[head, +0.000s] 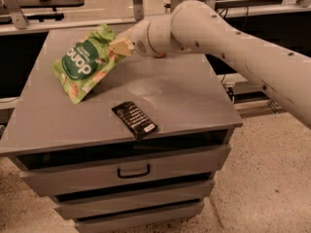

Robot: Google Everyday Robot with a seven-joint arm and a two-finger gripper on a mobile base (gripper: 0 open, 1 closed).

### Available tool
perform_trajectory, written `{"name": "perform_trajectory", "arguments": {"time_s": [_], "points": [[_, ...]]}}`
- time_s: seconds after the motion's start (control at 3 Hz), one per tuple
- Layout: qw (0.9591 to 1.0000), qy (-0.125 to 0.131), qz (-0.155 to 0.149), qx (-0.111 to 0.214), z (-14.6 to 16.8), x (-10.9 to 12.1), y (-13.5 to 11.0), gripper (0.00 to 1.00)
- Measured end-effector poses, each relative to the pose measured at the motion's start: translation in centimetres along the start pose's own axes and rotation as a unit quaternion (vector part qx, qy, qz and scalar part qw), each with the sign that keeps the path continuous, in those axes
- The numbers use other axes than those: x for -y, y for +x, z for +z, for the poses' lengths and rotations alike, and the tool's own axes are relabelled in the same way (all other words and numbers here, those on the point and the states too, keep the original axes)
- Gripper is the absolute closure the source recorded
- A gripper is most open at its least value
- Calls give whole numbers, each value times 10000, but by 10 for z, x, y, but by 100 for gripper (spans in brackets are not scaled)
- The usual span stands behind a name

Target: Move green rice chip bag near coke can

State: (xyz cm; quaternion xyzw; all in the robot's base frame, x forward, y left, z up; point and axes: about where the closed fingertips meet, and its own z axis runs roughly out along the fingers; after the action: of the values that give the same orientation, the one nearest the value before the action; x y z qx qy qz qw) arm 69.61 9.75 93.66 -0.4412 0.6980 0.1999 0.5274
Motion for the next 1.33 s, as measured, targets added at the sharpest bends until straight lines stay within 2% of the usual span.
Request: {"name": "perform_trajectory", "arguments": {"time_s": [0.33, 0.67, 1.0, 1.33], "points": [[9993, 140, 195, -271, -31, -8, 20, 100], [9969, 388, 373, -580, -69, -13, 40, 100], [9914, 804, 527, -889, -108, -7, 59, 100], [9817, 1307, 767, -1154, -141, 10, 84, 100]]}}
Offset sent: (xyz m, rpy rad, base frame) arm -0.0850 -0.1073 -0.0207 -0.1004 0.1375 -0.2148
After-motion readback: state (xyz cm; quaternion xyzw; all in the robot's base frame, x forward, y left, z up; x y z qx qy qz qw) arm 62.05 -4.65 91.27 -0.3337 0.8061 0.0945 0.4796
